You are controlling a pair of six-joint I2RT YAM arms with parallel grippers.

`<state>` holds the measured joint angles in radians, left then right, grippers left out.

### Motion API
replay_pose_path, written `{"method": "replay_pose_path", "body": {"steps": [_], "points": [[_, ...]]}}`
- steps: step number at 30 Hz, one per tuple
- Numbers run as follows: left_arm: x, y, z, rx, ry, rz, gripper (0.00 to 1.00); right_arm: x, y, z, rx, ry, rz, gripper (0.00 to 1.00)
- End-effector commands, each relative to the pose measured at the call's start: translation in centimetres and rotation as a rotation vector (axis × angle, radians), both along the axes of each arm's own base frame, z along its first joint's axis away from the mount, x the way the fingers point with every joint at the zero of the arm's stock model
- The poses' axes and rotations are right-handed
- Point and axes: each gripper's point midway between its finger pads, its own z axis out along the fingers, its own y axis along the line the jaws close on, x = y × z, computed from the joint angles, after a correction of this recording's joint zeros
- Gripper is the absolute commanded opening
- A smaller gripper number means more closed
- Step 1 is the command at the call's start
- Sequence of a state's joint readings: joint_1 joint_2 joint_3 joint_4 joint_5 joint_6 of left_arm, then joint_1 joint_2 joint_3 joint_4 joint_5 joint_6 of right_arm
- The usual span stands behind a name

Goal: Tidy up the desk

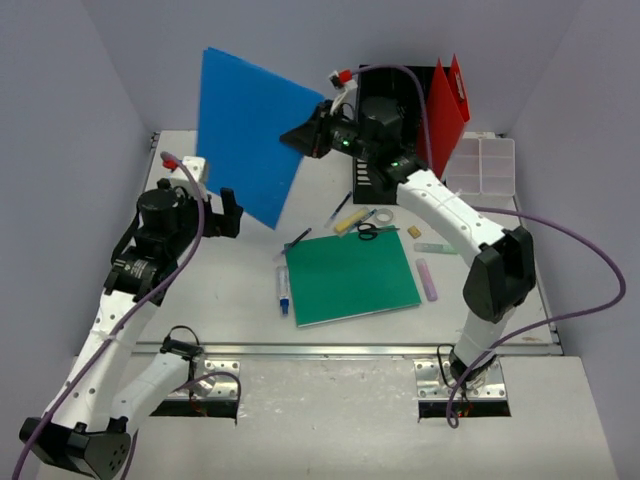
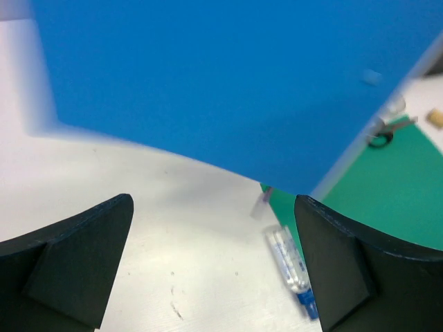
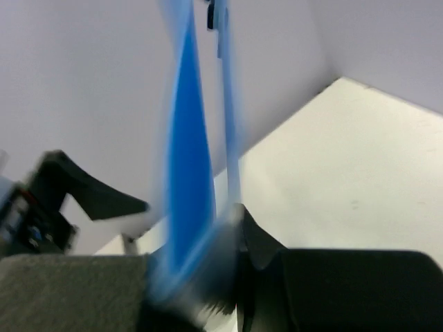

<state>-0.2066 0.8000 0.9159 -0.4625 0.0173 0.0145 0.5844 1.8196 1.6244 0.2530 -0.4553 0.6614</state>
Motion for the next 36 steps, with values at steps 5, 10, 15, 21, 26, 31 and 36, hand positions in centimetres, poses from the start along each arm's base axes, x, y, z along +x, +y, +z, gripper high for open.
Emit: {"method": "replay_pose_path", "body": {"steps": [5,10,15,21,26,31,36], "points": [[0.1,0.0,8.3,-0.143,-0.163,0.014,1.0,2.8,-14.1,6.6,-0.202,-0.416,-0.277,0.0],[0.6,-0.1,6.5,-0.128,-0.116,0.015,1.0,2.4,-20.4,9.1,-0.21,-0.48,-0.429,0.0],[1.0,-0.3,4.7,-0.124,-0.075,0.008,1.0,1.5,-24.5,12.3,-0.227,-0.558,-0.551,0.0],[1.4,-0.4,4.0,-0.118,-0.065,0.006,1.0,1.3,-28.9,15.7,-0.315,-0.684,-0.744,0.0],[1.6,-0.4,3.3,-0.116,-0.06,0.009,1.0,2.2,-31.6,15.9,-0.348,-0.696,-0.85,0.0],[1.7,-0.2,2.9,-0.104,-0.06,0.013,1.0,3.5,-32.7,15.5,-0.36,-0.688,-0.907,0.0],[1.7,-0.3,2.3,-0.105,-0.054,0.01,1.0,5.7,-33.6,14.4,-0.366,-0.643,-0.934,0.0]]}}
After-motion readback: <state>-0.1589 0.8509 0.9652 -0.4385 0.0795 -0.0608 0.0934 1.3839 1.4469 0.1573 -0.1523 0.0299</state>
